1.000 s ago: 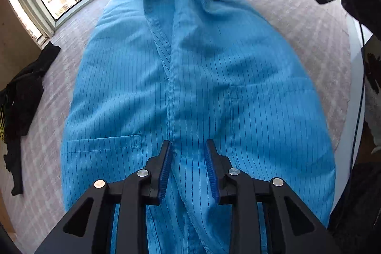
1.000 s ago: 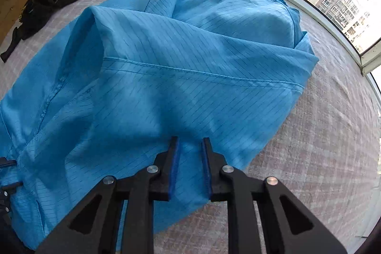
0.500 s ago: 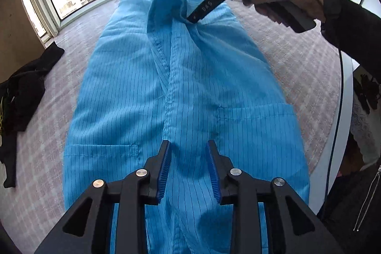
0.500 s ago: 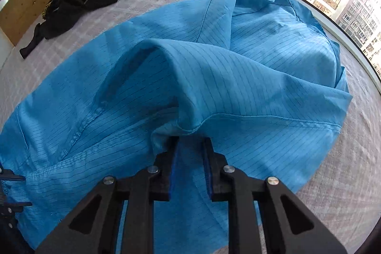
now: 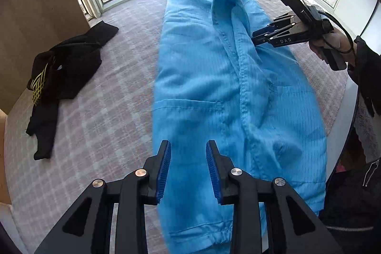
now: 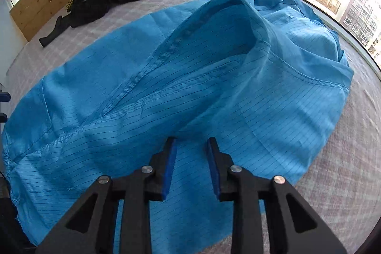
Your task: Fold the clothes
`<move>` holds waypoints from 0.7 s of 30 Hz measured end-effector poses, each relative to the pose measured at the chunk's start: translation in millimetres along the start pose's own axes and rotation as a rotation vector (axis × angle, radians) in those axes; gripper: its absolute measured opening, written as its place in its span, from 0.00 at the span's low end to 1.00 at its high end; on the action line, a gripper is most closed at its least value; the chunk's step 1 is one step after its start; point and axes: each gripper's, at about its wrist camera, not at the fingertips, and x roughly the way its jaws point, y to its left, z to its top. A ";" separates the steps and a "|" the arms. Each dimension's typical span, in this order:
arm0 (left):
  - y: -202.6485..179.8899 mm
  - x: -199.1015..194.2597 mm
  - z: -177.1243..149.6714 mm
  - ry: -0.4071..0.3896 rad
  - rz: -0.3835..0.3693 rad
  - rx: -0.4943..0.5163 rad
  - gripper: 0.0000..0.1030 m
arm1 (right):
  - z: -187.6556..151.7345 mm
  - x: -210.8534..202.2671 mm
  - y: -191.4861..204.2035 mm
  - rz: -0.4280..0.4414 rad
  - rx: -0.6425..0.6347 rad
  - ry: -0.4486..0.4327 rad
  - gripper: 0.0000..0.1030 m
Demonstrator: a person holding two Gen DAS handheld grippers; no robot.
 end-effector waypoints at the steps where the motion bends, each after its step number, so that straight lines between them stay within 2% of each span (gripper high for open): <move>1: 10.7 -1.6 -3.4 0.006 -0.005 0.012 0.28 | -1.1 -7.5 2.6 0.003 0.015 0.005 0.26; 4: 37.0 -3.6 -15.2 0.020 -0.045 0.049 0.28 | -18.4 -43.2 19.1 0.089 0.087 -0.035 0.26; 6: 45.4 -0.6 -25.0 0.028 -0.113 0.091 0.28 | -36.9 -61.1 40.2 0.144 0.128 -0.045 0.26; 11: 41.0 9.3 -45.2 0.041 -0.265 0.259 0.28 | -85.0 -63.8 131.7 0.246 0.222 0.001 0.26; 14: 33.6 16.5 -50.9 0.046 -0.359 0.331 0.28 | -95.5 -46.9 183.5 0.241 0.213 0.045 0.26; 16: 27.7 19.4 -53.2 0.042 -0.391 0.379 0.28 | -95.2 -37.6 208.3 0.193 0.188 0.059 0.30; 17: 24.7 20.6 -54.2 0.039 -0.403 0.403 0.28 | -92.6 -40.2 215.1 0.166 0.172 0.057 0.31; 18: 23.4 20.0 -55.0 0.034 -0.413 0.424 0.28 | -91.2 -42.2 216.0 0.156 0.190 0.084 0.31; 19: 23.5 17.9 -55.8 0.028 -0.421 0.443 0.28 | -93.3 -49.6 212.7 0.157 0.227 0.076 0.31; 21: 26.2 11.2 -58.4 0.005 -0.426 0.492 0.28 | -105.0 -72.9 202.8 0.163 0.296 0.008 0.31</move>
